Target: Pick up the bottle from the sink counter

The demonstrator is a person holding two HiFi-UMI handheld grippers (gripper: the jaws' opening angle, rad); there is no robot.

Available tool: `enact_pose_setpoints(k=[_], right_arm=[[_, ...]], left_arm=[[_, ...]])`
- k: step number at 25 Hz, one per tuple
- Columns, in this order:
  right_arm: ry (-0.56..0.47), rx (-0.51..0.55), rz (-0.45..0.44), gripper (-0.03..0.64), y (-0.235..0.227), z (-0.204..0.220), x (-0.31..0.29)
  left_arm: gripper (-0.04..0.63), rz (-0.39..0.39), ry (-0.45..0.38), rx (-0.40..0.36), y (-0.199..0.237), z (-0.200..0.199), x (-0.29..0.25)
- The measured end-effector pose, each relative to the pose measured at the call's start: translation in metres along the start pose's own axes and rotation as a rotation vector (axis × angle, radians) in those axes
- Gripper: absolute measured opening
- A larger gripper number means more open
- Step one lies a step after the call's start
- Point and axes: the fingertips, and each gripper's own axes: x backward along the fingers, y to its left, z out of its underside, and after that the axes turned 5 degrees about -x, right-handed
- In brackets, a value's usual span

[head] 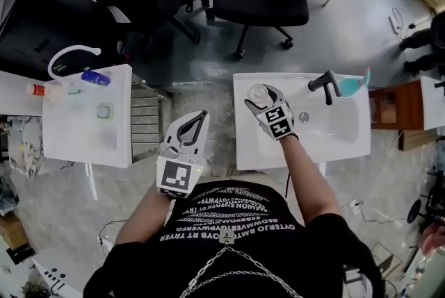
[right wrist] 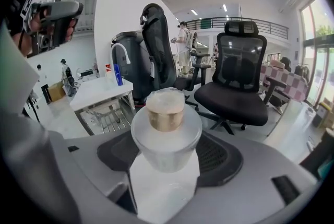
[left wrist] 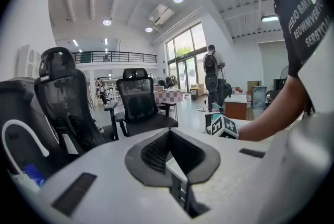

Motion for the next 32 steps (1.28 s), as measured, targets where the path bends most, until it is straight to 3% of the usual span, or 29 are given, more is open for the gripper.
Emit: enact_pose_setpoints(k=[22, 32], right_arm=[[-0.071, 0.030, 0.043, 0.327, 0.056, -0.114, 0.149], [-0.120, 0.008, 0.086, 0.327, 0.058, -0.132, 0.188]], left_arm=[[0.005, 0.121, -0.099, -0.076, -0.016, -0.020, 0.037], [0.005, 0.160, -0.133, -0.090, -0.026, -0.028, 0.044]])
